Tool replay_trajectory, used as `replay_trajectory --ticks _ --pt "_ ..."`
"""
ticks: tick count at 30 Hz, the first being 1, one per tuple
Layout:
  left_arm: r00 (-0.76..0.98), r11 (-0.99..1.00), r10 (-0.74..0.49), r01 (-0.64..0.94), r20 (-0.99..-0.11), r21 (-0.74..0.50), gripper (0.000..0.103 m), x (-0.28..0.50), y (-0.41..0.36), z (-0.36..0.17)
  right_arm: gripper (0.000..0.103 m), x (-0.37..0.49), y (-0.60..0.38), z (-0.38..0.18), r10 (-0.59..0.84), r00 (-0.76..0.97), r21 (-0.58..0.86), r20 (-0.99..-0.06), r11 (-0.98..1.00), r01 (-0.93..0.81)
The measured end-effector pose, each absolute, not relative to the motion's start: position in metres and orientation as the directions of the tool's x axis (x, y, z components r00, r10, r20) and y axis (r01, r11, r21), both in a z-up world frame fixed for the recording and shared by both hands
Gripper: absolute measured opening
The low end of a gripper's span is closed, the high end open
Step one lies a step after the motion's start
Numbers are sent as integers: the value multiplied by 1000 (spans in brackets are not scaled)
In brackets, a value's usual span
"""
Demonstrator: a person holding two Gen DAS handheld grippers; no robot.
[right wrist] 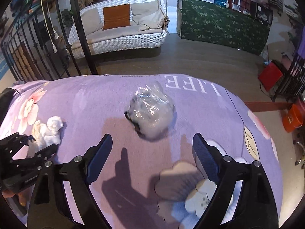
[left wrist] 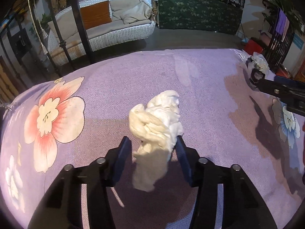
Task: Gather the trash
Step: 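Grasp the white tissue with the left tool while the right tool grasps the clear plastic bag, then carry the tissue and plastic bag to the bin and release the bag with the right tool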
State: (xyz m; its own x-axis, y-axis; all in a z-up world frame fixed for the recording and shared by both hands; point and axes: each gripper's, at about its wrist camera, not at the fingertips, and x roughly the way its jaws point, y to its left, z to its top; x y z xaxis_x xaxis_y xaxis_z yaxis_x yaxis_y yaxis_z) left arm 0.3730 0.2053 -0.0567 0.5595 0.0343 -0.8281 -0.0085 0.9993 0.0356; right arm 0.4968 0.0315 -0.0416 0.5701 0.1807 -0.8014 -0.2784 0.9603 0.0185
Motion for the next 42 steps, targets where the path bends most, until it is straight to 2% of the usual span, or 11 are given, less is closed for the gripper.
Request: replay_trajectory --ticks 1,2,4,9,24,37,42 --pt "560 999 30 -7 -828 31 34 373 205 -55 79 502 34 -43 171 570 8 -804 961 -276" --pt "560 1000 28 -10 -828 27 29 373 204 -54 75 507 37 -45 163 572 2 -804 963 -271" --pt "558 1000 28 -15 -830 23 26 374 202 -54 54 517 41 -45 155 576 2 -803 966 -258" --pt "573 1000 23 -14 -819 18 23 371 197 -53 48 518 42 -48 132 590 -24 -797 968 -248" --pt "663 997 -51 72 -747 -4 22 288 164 -15 47 414 -2 -18 275 590 128 -760 952 -279" --pt "673 989 -129 142 -729 -44 22 211 129 0 47 290 -30 20 376 625 180 -684 918 -355" --pt "663 986 -162 140 -731 -92 22 192 122 -6 47 248 -47 27 363 658 156 -660 923 -352"
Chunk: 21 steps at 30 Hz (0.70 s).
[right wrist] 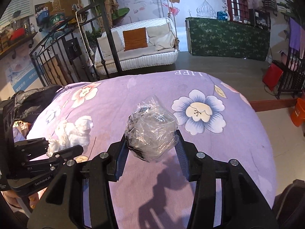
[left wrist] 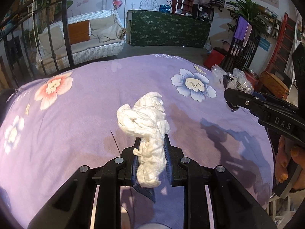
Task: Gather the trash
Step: 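Carry the tissue and plastic bag to the bin and release the bag with the right tool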
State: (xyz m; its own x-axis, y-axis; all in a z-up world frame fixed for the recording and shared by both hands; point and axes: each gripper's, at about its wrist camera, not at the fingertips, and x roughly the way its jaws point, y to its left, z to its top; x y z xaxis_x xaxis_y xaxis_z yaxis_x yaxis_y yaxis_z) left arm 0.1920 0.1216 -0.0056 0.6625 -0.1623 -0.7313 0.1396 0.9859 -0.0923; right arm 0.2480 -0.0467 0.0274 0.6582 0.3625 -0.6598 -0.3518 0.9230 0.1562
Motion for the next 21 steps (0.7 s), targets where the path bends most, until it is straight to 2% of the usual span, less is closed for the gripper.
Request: replay_trajectory --ticks 5,12,21 --pt "667 985 -173 126 -725 -120 22 169 109 -10 47 210 -71 28 350 679 153 -645 930 -334" --pt "717 988 -144 149 -682 -52 22 131 72 -4 47 164 -102 23 323 696 162 -642 944 -288" --pt "748 973 -205 224 -632 -51 22 100 26 2 47 116 -145 21 262 731 159 -631 965 -209"
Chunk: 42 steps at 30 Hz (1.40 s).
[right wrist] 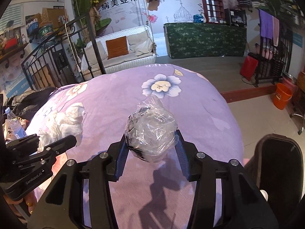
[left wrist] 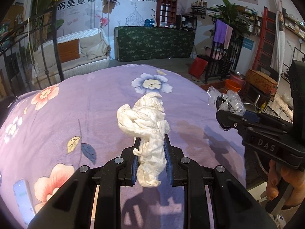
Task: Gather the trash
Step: 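Carry the tissue and plastic bag to the bin and release the bag with the right tool, then lower the white tissue into the bin and open the left tool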
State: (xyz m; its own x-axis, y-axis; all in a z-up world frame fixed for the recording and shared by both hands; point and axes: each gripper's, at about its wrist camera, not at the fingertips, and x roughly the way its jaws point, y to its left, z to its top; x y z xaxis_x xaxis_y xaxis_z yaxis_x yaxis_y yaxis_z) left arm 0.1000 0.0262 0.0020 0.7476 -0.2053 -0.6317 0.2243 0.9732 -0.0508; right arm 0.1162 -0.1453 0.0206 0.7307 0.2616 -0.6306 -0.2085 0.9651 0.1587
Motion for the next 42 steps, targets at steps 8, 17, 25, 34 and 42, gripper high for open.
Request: replay_trajectory --ticks 8,17,25,34,42 --pt "731 952 -275 299 -625 -69 22 93 -14 -4 47 88 -193 17 179 757 166 -629 982 -94" --pt "698 912 -363 403 -618 -80 22 87 -59 -7 47 62 -258 16 35 780 155 -625 985 80" --pt "658 872 -424 483 -622 -84 22 81 -90 -13 47 46 -318 7 -102 751 134 -652 960 247" --pt "603 815 -484 574 -634 -76 22 75 -136 -18 47 40 -375 -36 -189 627 120 -756 901 417" --pt "560 774 -515 630 -648 -71 22 71 -163 -23 53 39 -395 -70 -186 556 127 -810 870 476"
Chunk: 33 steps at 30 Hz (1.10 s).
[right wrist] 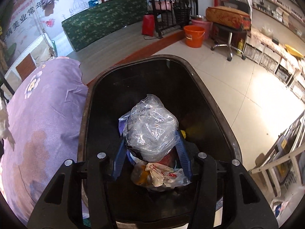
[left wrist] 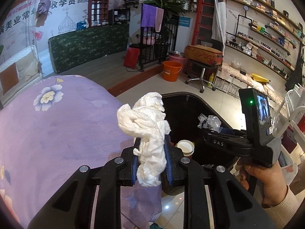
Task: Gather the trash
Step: 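Lower the white tissue into the bin and open the left tool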
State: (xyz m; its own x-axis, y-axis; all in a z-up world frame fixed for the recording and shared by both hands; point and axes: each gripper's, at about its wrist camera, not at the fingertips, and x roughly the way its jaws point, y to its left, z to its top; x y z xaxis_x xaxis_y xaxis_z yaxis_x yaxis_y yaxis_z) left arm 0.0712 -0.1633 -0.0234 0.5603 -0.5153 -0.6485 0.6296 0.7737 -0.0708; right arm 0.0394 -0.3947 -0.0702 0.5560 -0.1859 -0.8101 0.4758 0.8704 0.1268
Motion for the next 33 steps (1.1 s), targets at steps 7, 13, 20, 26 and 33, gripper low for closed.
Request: replay_trajectory --ticks 7,13,20,26,33 --pt "528 744 -530 665 -664 -65 22 68 -182 -29 57 32 -395 -71 -191 573 143 -797 862 486" --pt "486 721 -543 688 -685 -84 22 68 -194 -35 57 25 -397 -65 -212 582 142 -785 853 503" --pt "414 675 -565 729 -714 -111 22 72 -217 -43 58 12 -405 -43 -270 613 142 -742 831 537" --pt "338 617 -572 778 -747 -121 22 70 -244 -51 65 -2 -413 -20 -321 643 153 -695 808 568" --pt "278 565 -569 816 -774 -123 22 67 -265 -60 67 -12 -426 -10 -356 643 157 -678 784 600"
